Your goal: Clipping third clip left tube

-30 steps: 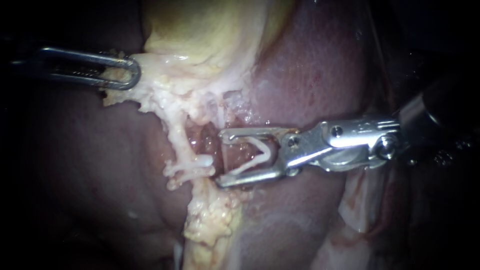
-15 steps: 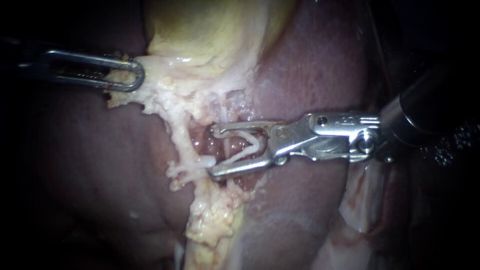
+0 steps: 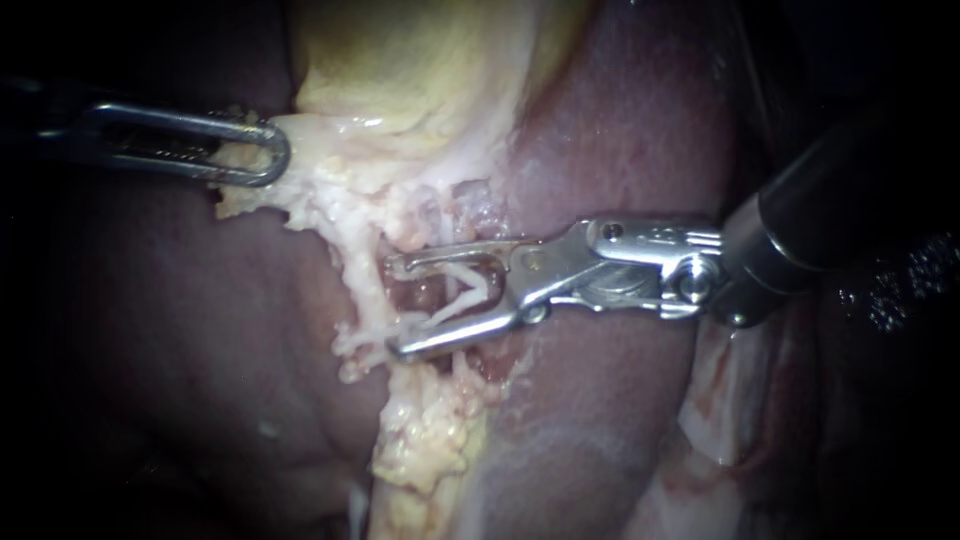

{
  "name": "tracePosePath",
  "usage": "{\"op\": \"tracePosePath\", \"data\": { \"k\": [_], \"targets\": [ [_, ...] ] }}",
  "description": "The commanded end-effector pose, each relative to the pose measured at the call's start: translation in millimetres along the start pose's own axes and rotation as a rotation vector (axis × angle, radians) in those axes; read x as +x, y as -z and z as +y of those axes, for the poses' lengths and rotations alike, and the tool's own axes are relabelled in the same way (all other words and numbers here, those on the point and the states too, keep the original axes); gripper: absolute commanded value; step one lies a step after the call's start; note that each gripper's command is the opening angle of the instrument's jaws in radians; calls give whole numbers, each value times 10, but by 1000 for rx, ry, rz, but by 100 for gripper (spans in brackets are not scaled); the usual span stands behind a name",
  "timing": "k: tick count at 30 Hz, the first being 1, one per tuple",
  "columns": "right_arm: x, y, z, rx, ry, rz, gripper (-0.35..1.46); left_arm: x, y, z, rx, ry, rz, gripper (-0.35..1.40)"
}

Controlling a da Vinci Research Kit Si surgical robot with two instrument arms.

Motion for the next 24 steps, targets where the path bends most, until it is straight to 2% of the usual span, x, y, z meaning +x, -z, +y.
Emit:
{"op": "tracePosePath", "data": {
  "k": [1, 11, 21, 24],
  "targets": [
    [1, -5, 2, 6, -2, 11, 47, 0, 0, 0, 0, -1, 0, -35],
    [8, -35, 16, -4, -35, 70, 47, -1, -2, -1, -3, -1, 2, -35],
    [18, -56, 15, -1, -83, 140, 48, 0, -3, -2, -3, -2, 2, -35],
    [23, -56, 12, 1, -91, 142, 48, 0, -3, -3, -4, -2, 2, -35]
  ]
}}
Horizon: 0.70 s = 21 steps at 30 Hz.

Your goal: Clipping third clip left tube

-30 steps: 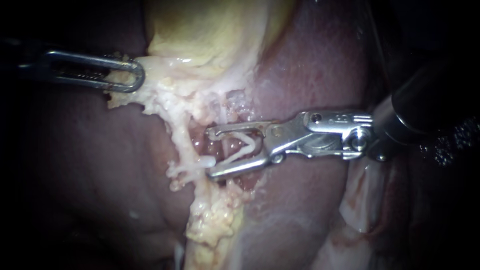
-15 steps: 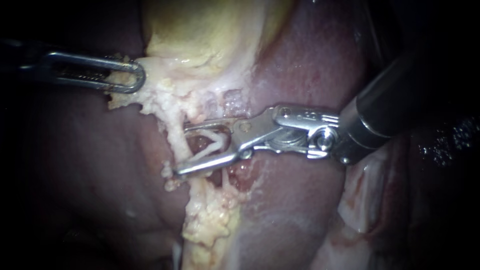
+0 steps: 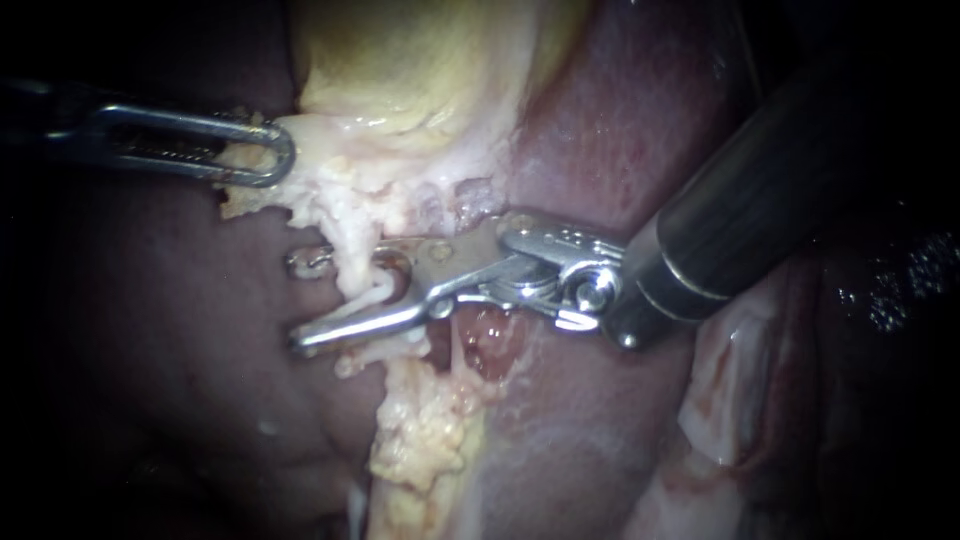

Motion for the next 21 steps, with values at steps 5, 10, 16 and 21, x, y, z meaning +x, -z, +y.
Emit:
{"op": "tracePosePath", "data": {
  "k": [5, 10, 16, 21],
  "targets": [
    [15, 2, -12, 5, -7, 2, 48, 0, 1, -1, 0, 0, -1, -35],
    [37, 6, -31, 13, -36, 8, 45, 0, 2, -2, 1, -1, -4, -35],
    [58, 10, -47, -16, -59, 9, 42, 0, 2, -4, 0, -1, -4, -35],
    [57, 12, -48, -44, -61, -27, 30, 0, 2, -3, 0, -1, -4, -35]
  ]
}}
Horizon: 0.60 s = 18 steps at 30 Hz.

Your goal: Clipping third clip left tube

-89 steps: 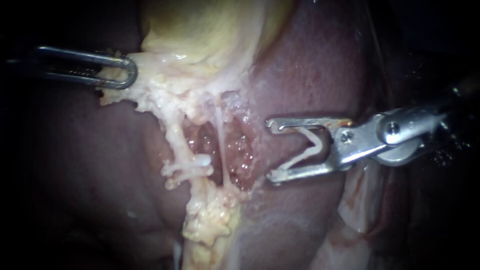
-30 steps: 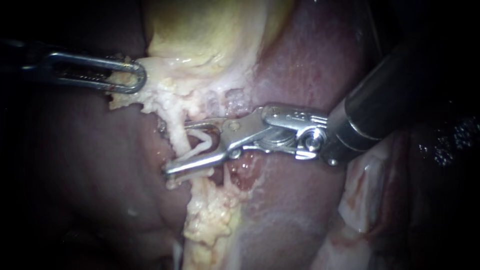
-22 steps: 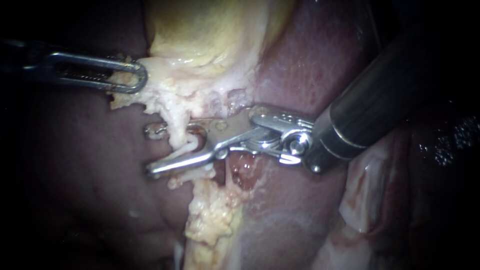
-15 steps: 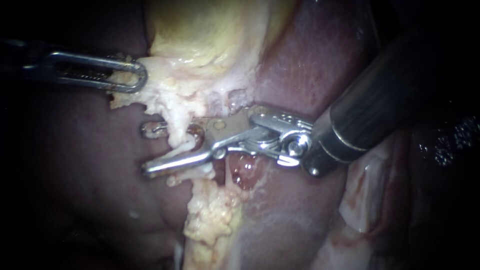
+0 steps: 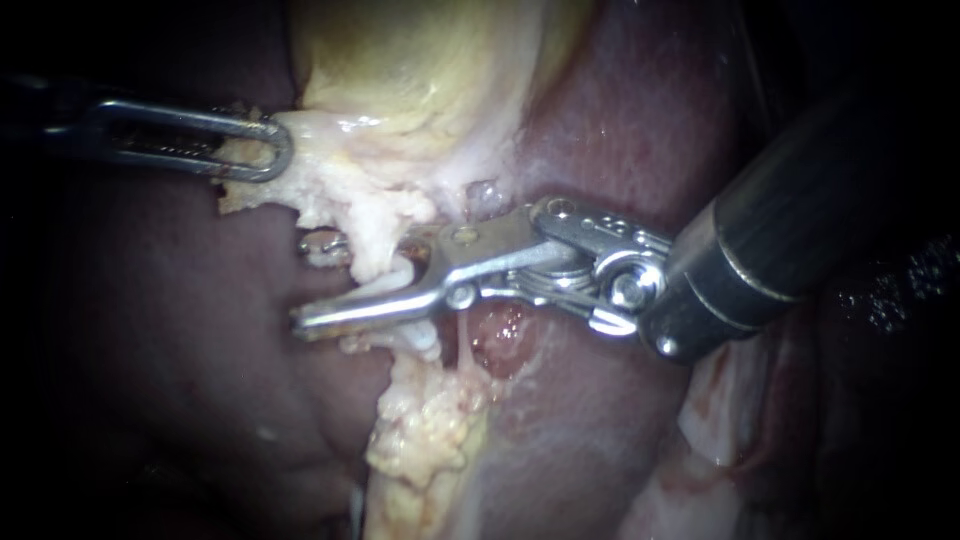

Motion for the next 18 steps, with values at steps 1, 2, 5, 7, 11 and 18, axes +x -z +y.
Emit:
{"op": "tracePosePath", "data": {
  "k": [1, 2, 5, 7, 11, 18],
  "targets": [
    [-2, 0, 0, 2, -5, -5, 28, 0, 0, 0, 0, 0, 0, -35],
    [-2, 1, 0, 1, -11, -5, 25, 0, 0, 0, 0, 0, 0, -35],
    [-3, 1, 0, -4, -16, -3, 13, 0, 0, 0, 0, 0, 0, -35],
    [-3, 2, -1, -10, -22, -2, 0, 0, 0, 0, 0, 0, 0, -35],
    [-3, 5, -3, -18, -81, 4, -35, 0, 0, 0, 0, 0, 0, -35],
    [-4, 4, -1, -26, -135, 1, -35, 0, 0, -1, 0, 0, 0, -35]
  ]
}}
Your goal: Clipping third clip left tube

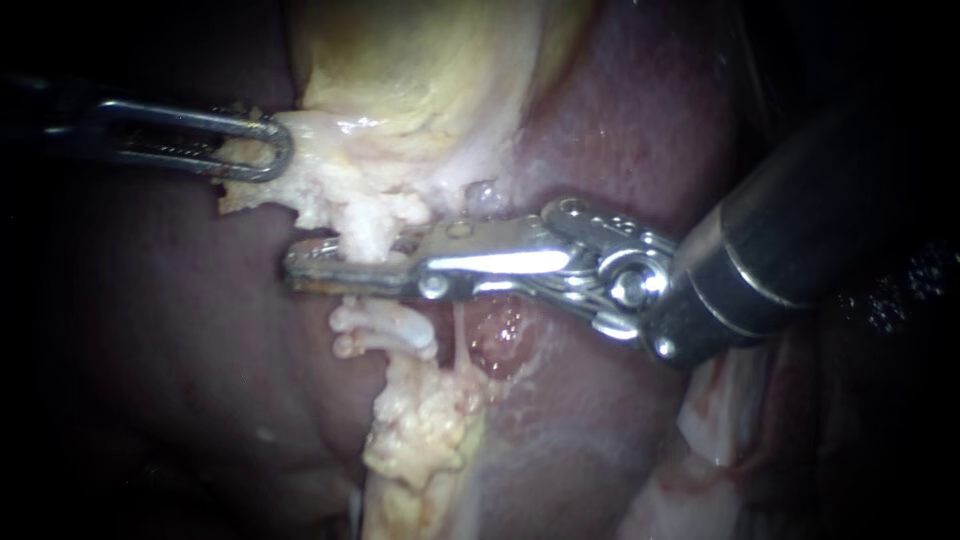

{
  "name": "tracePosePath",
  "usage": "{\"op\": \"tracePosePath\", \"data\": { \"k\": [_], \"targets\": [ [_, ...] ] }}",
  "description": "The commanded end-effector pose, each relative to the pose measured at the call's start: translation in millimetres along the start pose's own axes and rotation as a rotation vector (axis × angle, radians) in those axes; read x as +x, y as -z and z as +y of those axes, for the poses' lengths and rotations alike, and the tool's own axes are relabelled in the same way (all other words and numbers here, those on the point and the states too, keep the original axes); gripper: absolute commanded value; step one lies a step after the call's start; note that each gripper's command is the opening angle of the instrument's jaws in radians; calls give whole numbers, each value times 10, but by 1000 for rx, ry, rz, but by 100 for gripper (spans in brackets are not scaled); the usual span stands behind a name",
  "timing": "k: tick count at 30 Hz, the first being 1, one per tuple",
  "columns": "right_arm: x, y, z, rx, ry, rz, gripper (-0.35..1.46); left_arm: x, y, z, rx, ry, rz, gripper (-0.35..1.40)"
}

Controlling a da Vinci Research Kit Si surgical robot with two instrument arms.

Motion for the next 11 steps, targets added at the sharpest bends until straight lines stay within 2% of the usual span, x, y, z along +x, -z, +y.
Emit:
{"op": "tracePosePath", "data": {
  "k": [1, 11],
  "targets": [
    [-1, 0, 1, 2, 1, -1, -35, 0, 0, 0, 0, 0, 0, -35],
    [-3, 1, 5, 16, -5, -5, -35, 0, 0, -1, 0, 0, 0, -35]
  ]
}}
